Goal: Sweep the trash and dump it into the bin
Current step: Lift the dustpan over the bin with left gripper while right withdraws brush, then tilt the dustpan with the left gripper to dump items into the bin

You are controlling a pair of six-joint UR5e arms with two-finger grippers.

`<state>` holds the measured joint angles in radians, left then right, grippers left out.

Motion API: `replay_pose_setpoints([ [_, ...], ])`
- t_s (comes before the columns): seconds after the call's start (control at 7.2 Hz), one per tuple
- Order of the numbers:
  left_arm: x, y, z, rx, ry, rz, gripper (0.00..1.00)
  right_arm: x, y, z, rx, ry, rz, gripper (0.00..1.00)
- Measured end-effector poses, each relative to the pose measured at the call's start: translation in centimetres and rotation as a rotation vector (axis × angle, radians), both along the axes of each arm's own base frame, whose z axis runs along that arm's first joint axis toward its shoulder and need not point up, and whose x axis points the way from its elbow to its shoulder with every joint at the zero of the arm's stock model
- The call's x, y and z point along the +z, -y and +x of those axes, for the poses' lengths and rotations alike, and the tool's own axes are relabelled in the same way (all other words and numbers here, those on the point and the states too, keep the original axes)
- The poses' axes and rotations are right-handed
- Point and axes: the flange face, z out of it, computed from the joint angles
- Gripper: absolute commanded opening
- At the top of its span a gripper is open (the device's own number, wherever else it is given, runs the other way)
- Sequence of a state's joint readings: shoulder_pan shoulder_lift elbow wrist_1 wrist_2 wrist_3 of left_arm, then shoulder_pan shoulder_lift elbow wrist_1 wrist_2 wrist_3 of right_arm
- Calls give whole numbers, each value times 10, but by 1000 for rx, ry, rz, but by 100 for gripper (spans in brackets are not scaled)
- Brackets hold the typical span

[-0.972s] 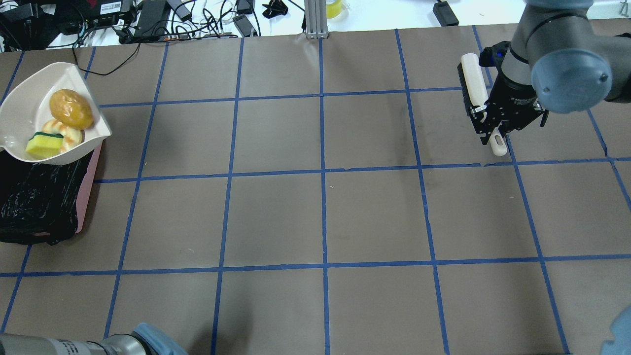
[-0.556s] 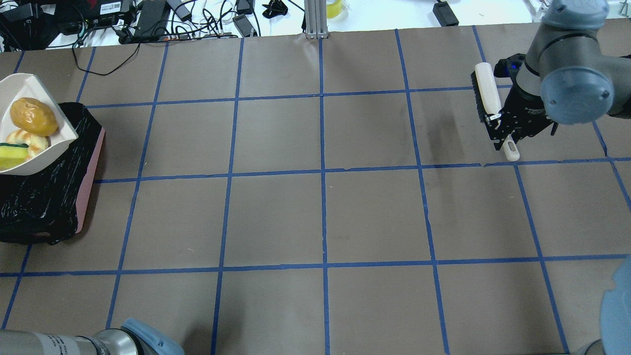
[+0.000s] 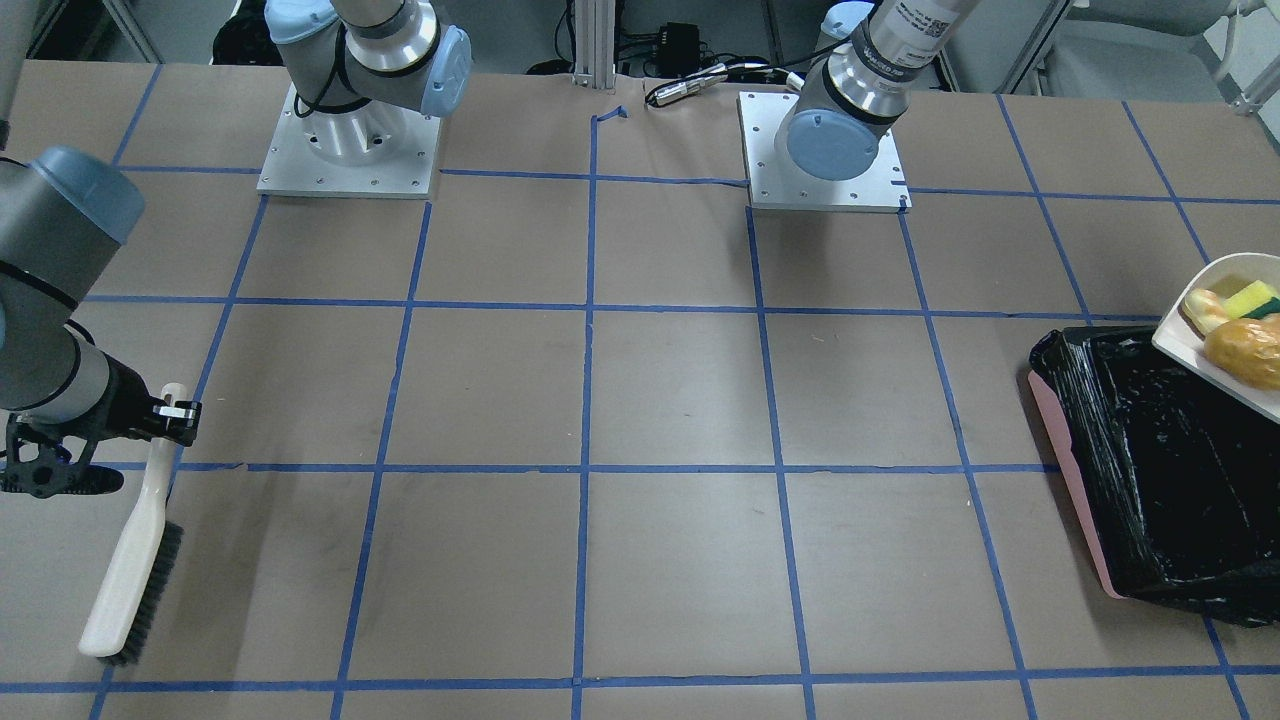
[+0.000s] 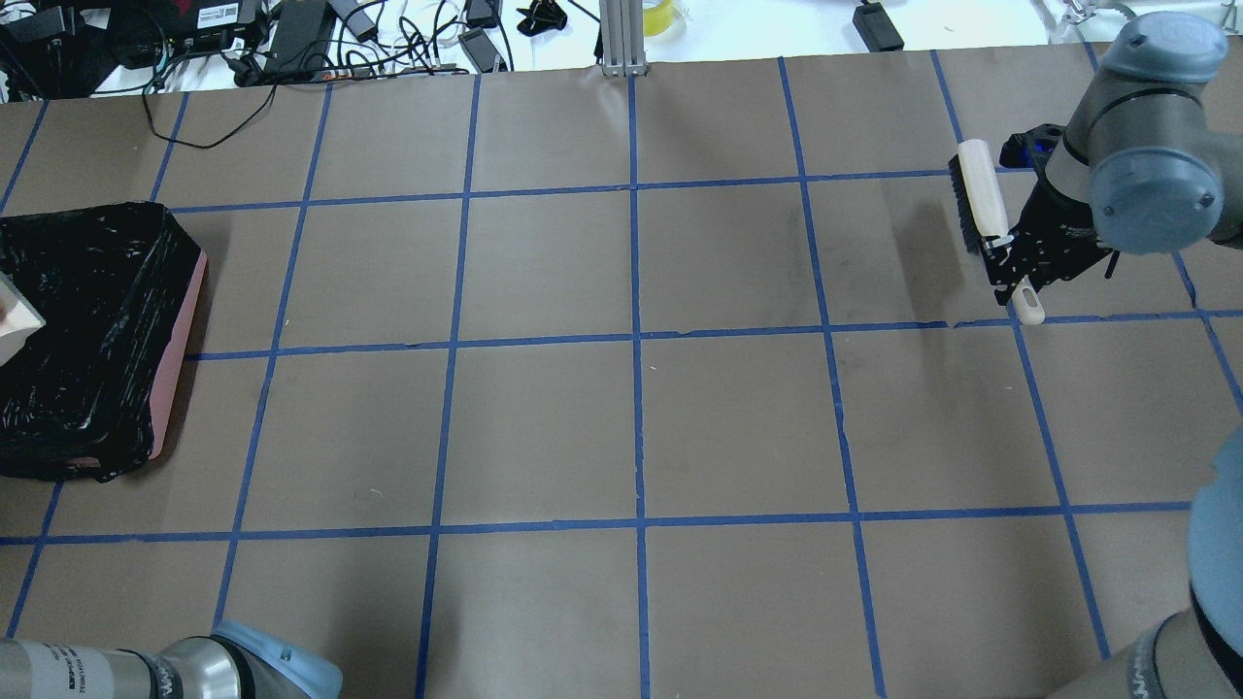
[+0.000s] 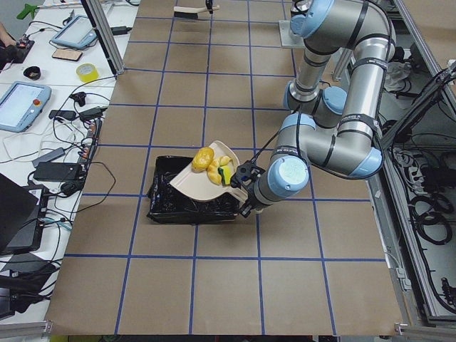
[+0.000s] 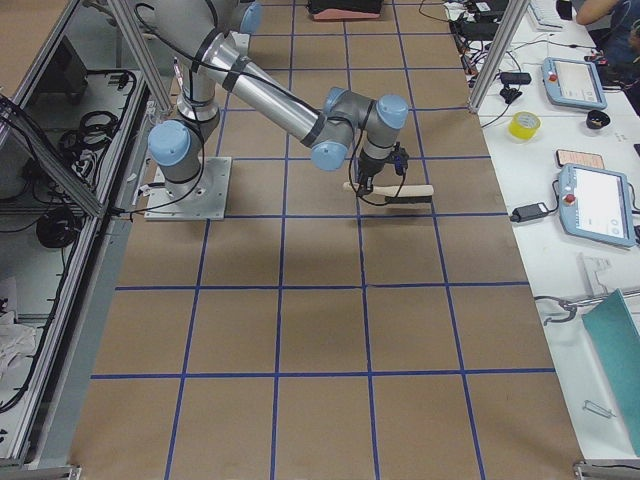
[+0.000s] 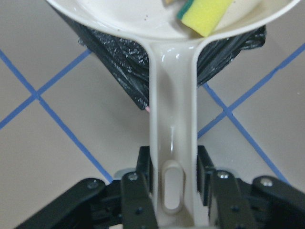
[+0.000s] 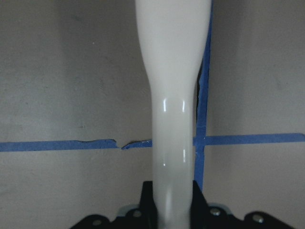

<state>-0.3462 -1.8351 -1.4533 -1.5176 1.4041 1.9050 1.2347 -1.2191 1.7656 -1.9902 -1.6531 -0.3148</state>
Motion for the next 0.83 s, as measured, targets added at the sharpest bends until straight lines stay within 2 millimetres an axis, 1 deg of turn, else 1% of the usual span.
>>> replay_pose_setpoints([
  [0.14, 6, -2, 6, 4, 37, 54, 0, -2, 0, -1, 0, 1, 3, 0],
  [0.28, 11, 3, 5, -13, 81, 110, 0, -5, 1, -1, 0, 2, 6, 0],
  [0.56, 17, 30, -8, -94, 191, 255, 0, -7, 1, -1, 0, 2, 10, 0],
  [0.69, 21, 40, -12, -131, 252, 305, 0, -10, 1, -1, -1, 5, 14, 0],
  [0.83, 30, 52, -18, -173, 325, 347, 0, -13, 2, -1, -2, 8, 19, 0],
])
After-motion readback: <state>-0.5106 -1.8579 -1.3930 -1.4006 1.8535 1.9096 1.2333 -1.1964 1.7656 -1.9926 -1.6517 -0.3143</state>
